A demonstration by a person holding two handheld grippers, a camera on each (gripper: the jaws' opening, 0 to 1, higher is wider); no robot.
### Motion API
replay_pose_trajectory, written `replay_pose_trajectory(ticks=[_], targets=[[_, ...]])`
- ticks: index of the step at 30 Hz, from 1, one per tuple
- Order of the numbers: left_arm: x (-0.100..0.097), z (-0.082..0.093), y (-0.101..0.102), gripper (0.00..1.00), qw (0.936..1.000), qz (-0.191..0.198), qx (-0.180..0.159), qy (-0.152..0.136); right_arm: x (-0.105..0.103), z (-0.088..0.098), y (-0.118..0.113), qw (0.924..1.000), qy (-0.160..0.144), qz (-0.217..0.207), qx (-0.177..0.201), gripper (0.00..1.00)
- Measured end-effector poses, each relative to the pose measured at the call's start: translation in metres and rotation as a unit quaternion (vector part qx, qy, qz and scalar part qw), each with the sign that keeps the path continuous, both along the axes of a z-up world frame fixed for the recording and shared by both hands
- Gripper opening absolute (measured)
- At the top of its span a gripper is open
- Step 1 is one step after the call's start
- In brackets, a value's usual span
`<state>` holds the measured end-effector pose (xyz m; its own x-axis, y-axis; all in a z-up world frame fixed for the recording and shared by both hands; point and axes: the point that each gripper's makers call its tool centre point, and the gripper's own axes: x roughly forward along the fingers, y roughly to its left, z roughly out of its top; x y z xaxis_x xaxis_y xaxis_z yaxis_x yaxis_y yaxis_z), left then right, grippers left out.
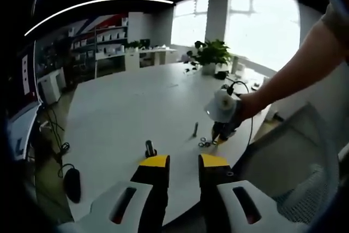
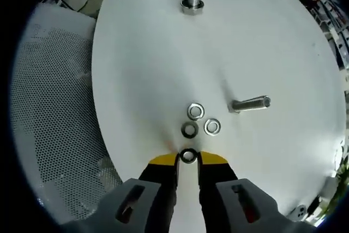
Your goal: Place the washer onto the threaded stud by aligning its center hole with the stud, sliding it down to the base, and recovering from edge contact or off-axis alignment until the washer reaches the visible bottom stop.
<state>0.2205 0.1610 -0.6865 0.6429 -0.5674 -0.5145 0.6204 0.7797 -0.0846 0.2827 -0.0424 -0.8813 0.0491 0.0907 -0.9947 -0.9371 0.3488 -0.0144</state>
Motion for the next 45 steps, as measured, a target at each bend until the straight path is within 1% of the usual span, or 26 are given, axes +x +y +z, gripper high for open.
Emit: replay_pose_trajectory(ticks=[4,8,10,14,18,24,25,28,32,35,41,45], targets=[[-0.001,-0.001,0.000,0.18,1.0000,-0.001,0.003,0.001,-0.001,0.000,0.000,0.9999,0.003,-0.007,-0.011,0.15],[0.000,-0.001,0.000,0.18,1.0000,0.000,0.003,0.000,-0.001,0.001,0.001,0.9996,-0.005,-0.021,-0.017,0.14],[0.000,-0.001,0.001,0.18,1.0000,0.000,0.005,0.001,0.000,0.001,0.000,0.9994,-0.006,-0.030,-0.016,0.14],[0.000,-0.001,0.000,0.18,1.0000,-0.001,0.006,0.000,0.000,0.002,0.000,0.9976,-0.013,-0.067,0.001,0.14],[0.001,-0.001,0.002,0.18,1.0000,0.003,0.003,0.000,-0.003,0.003,-0.001,0.9974,-0.023,-0.066,0.014,0.14],[0.001,0.000,0.002,0.18,1.0000,0.004,0.002,-0.002,-0.006,0.004,-0.005,0.9977,-0.019,-0.064,0.013,0.13],[0.001,0.000,0.002,0.18,1.0000,0.005,0.001,-0.002,-0.003,0.007,-0.007,0.9973,-0.025,-0.068,0.014,0.13],[0.001,0.000,0.003,0.18,1.0000,0.007,-0.001,-0.001,0.005,0.016,-0.005,0.9951,-0.033,-0.088,0.032,0.13],[0.002,0.002,0.001,0.18,1.0000,0.004,-0.001,-0.005,0.017,0.033,-0.002,0.9945,-0.053,-0.081,0.040,0.13],[0.001,0.001,0.001,0.18,1.0000,0.002,0.002,-0.005,0.029,0.045,0.003,0.9924,-0.073,-0.082,0.056,0.13],[0.001,0.001,0.002,0.18,1.0000,0.005,0.003,-0.005,0.043,0.058,0.009,0.9895,-0.095,-0.083,0.070,0.13],[0.001,0.001,0.002,0.18,1.0000,0.003,0.005,-0.006,0.052,0.067,0.015,0.9878,-0.112,-0.076,0.077,0.13]])
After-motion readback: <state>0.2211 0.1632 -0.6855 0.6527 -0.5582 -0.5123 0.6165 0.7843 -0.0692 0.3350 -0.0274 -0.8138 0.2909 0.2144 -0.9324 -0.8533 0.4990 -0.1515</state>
